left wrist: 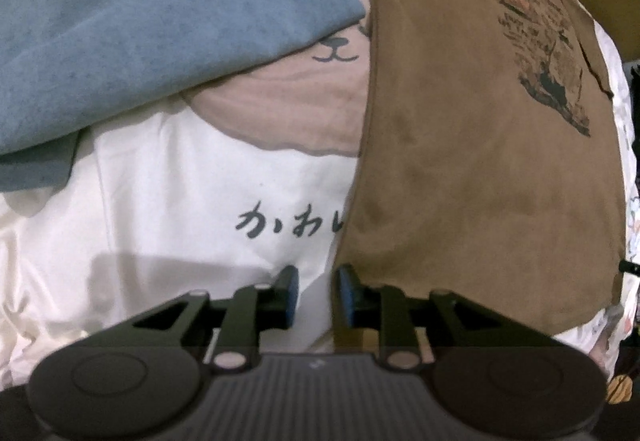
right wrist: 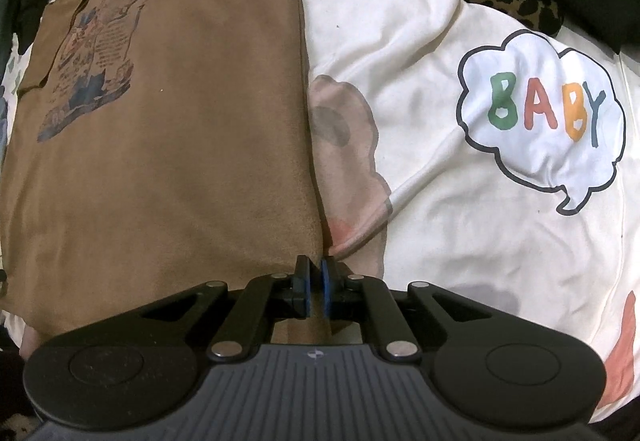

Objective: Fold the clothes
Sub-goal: 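Lower both tools to the shirt hem and pinch it closed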

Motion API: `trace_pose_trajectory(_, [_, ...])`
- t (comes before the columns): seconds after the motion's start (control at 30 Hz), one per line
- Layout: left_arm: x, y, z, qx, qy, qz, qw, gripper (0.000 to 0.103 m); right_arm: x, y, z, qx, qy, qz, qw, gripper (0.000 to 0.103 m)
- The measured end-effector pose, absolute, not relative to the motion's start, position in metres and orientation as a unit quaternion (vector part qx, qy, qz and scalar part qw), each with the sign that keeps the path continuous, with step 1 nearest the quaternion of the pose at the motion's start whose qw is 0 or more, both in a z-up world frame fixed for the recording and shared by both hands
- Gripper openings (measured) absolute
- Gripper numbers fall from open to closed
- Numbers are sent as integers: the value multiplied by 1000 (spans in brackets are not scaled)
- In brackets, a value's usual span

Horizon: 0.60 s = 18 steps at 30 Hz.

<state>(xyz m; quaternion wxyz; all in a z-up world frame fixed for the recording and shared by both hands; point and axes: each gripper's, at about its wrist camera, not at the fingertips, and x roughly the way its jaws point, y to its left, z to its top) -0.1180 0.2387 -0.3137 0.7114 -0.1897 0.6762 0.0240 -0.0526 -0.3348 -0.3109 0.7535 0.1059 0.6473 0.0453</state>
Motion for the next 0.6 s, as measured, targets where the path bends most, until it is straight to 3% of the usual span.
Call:
trace_pose_trajectory(0.17, [-118, 233, -306, -190, 675, 11, 713, 22, -50, -339, -309, 112, 644, 45, 755, 5])
trace_pose_trajectory(0.5, [-119, 216, -318, -185, 690, -6, 699, 41, -51, -339, -314, 115, 653, 42, 747, 6])
trace_pose_trajectory(0.6, [-117, 208, -326, -185, 696, -13, 693, 44, -54, -342, -319, 124, 660, 37, 740, 14])
